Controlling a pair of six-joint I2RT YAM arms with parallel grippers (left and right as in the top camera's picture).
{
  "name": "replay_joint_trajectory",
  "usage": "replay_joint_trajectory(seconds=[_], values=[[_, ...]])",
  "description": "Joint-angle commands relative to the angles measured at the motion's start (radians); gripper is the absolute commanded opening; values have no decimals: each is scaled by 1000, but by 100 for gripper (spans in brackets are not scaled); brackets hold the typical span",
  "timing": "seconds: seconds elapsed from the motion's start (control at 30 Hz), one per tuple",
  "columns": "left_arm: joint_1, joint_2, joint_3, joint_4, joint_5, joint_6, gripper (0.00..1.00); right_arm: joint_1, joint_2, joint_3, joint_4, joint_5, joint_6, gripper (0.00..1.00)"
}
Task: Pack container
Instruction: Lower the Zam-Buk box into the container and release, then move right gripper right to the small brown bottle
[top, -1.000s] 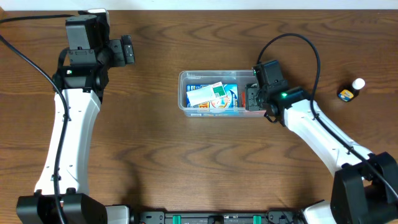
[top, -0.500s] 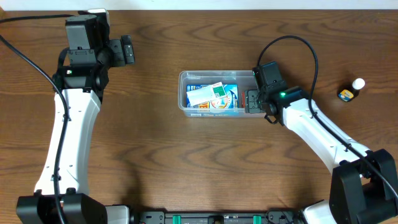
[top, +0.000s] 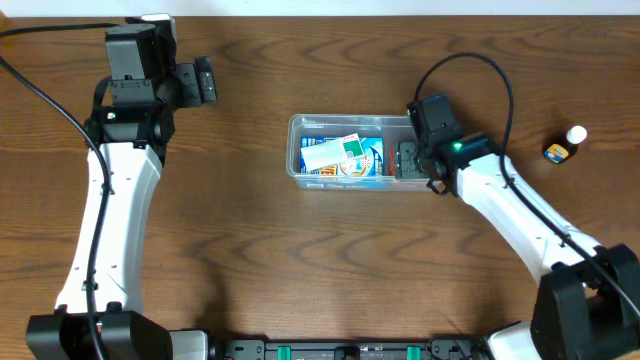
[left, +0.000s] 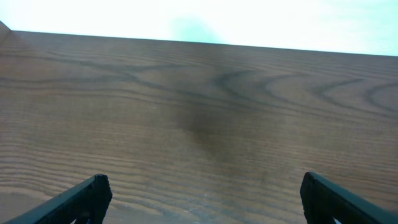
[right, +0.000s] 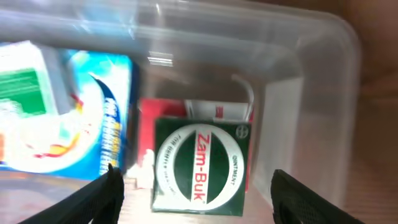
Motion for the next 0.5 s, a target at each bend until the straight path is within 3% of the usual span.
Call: replay_joint_trajectory(seconds=[0.0, 0.2, 0.33, 0.47], values=[[3, -1, 9, 1, -15, -12, 98, -14, -96, 126, -56, 44, 2, 73], [3, -1, 9, 1, -16, -12, 98, -152, -152, 245, -224, 93, 2, 80], [3, -1, 9, 1, -15, -12, 98, -325, -154, 262, -289, 81, 2, 83], [3, -1, 9, 1, -15, -12, 97, -523, -151, 262, -319, 34, 9, 80]])
